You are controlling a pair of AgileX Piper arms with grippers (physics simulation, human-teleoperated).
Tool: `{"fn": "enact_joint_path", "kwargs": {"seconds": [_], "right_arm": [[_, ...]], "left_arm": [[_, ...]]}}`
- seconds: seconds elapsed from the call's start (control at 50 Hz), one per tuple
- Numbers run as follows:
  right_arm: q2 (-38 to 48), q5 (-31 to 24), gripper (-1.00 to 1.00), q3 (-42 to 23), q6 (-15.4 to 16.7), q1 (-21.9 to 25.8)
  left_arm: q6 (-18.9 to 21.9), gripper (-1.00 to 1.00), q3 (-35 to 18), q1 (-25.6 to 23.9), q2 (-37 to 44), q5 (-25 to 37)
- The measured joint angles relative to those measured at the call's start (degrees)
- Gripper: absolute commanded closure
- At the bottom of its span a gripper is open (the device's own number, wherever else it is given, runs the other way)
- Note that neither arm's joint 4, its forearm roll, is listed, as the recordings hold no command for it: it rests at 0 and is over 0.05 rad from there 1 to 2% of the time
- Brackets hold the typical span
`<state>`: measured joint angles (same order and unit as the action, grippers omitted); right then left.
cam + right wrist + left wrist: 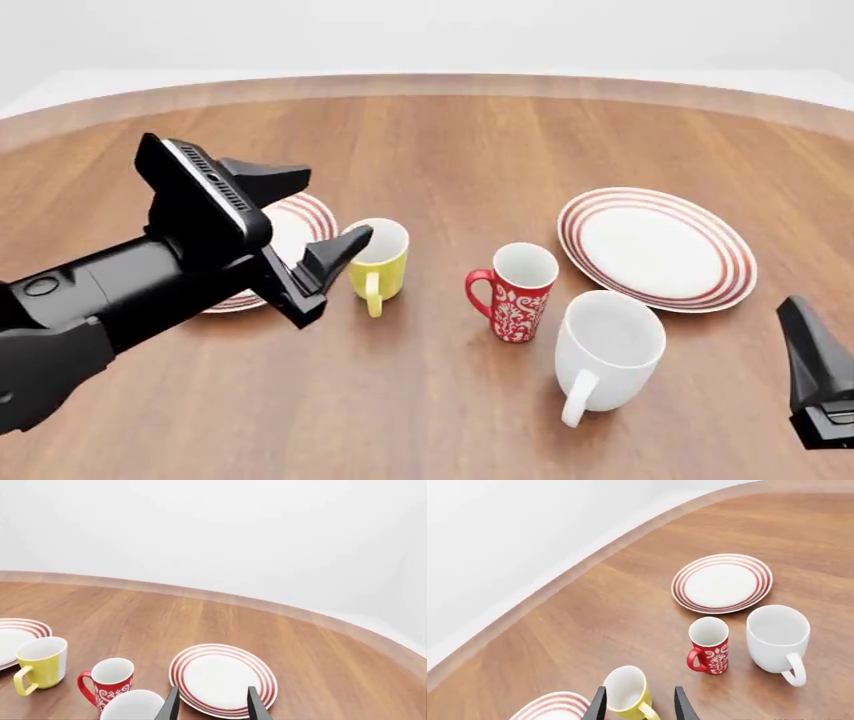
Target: Put the red mug on the left plate.
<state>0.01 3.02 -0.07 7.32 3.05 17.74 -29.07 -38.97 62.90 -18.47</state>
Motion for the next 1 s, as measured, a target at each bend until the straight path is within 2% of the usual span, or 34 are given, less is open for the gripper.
{"fn": "enact_joint_path", "kwargs": {"seconds": [0.3,0.64,1.0], "right_arm": [[0.0,0.0,-1.00,0.0,0.3,0.2],[0.0,-0.1,-1.00,0.0,0.3,0.3],[0.0,-0.1,-1.00,0.0,0.4,0.4]], "left_arm": [[0.4,-1.00,-1.9,-2.4,6.7,-2.1],[-0.9,-1.00,-5.7,-5.1,12.5,-1.9],[-0.3,-1.00,-9.0,-7.9,18.5,-0.9]]}}
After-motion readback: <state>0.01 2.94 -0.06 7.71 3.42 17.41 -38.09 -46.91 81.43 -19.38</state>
